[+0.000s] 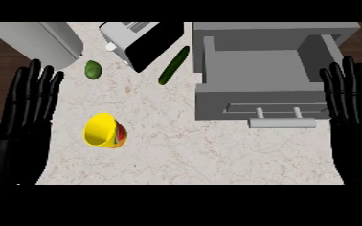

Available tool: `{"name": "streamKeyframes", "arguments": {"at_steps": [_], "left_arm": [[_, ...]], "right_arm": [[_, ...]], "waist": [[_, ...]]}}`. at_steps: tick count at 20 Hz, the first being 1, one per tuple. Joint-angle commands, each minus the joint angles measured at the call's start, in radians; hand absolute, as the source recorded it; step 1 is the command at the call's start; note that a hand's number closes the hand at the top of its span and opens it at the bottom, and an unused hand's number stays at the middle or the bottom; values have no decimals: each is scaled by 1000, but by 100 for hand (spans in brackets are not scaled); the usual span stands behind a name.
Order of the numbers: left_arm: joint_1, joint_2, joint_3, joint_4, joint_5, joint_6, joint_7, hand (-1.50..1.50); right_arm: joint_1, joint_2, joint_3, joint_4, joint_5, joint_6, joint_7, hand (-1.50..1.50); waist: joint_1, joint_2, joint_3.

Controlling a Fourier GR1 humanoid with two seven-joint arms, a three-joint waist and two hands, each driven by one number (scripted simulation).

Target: Pick up the cup, place it into the drawer and close the drawer

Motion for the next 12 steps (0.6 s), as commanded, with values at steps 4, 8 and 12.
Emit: {"name": "streamKeyframes", "arguments": {"at_steps": [4,8,12], "left_arm": [[-18,154,70,30,291,-301,-53,-150],[59,145,47,141,508,-388,47,-150],[-30,240,171,286,670,-476,85,-150]], "right_arm": [[13,-6,-14,5,-49,42,-57,-150],[-13,-32,69,58,-45,105,36,-150],[-74,-48,40,39,-83,113,115,-150]], "waist": [[3,2,-20],[16,7,-22],[1,4,-20]]}}
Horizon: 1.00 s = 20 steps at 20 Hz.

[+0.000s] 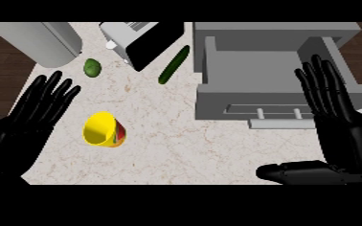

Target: Pick up the cup, place it into the drawer and close the drawer

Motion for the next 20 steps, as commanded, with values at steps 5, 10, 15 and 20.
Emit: {"name": "streamKeyframes", "arguments": {"at_steps": [5,10,15,20], "left_arm": [[-120,111,128,322,114,-176,-6,-150],[-110,54,109,423,-36,-195,-82,-150],[-138,55,128,679,-206,-277,-296,-150],[-138,66,145,798,-307,-261,-419,-150]], "right_arm": [[-181,-7,-47,180,-42,32,13,-150],[-114,-38,-93,200,-70,110,-69,-150],[-139,-37,-95,141,-55,84,-6,-150],[-184,-59,-130,163,-79,106,27,-150]], "waist": [[0,1,0],[-4,-2,0],[-8,-1,0],[-5,-2,0]]}}
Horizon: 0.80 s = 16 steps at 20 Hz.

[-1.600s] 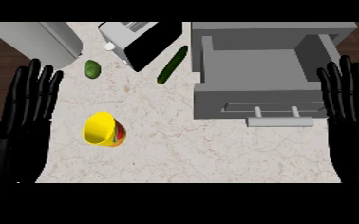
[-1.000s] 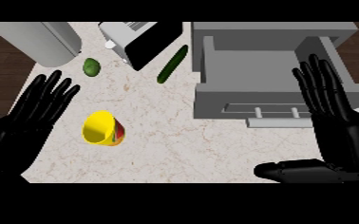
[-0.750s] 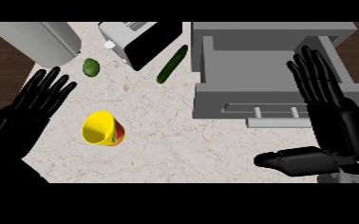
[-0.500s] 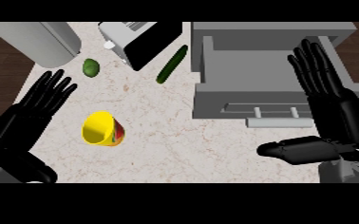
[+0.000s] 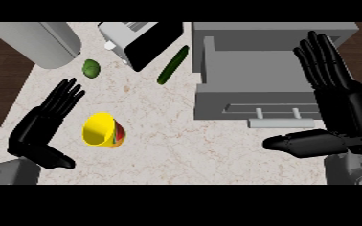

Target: Pick up the cup, place it into the drawer and close the drawer

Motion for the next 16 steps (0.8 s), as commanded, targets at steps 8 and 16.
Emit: {"name": "streamKeyframes", "arguments": {"at_steps": [8,16], "left_arm": [[-149,17,-14,547,-285,21,-421,-150],[-232,19,-41,841,-383,91,-655,-150]], "right_arm": [[-56,-28,-68,47,-55,42,3,-150],[-59,29,5,27,28,-15,15,-150]], "waist": [[-6,2,-1],[-16,6,-2]]}}
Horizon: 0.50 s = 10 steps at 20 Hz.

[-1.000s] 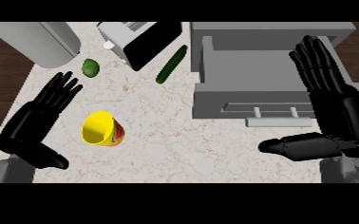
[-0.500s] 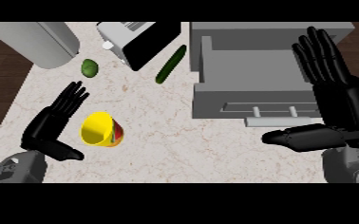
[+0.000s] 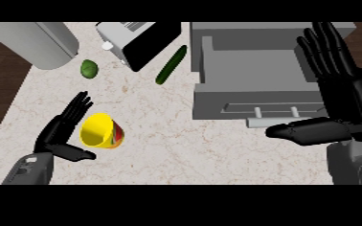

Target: Pick up the cup, place it into the drawer and close the drawer

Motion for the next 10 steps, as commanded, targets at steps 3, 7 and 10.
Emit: {"name": "streamKeyframes", "arguments": {"at_steps": [3,7,10], "left_arm": [[-54,-36,-19,202,-67,14,-223,-150],[-84,-39,-28,244,-81,17,-271,-150],[-102,-49,-22,262,-72,9,-282,-150]], "right_arm": [[27,-5,-3,-15,-8,24,-24,-150],[-30,-13,-7,20,-5,19,-4,-150],[-7,2,0,-18,-24,11,31,-150]], "waist": [[-11,4,-1],[-11,7,-2],[-16,6,-3]]}}
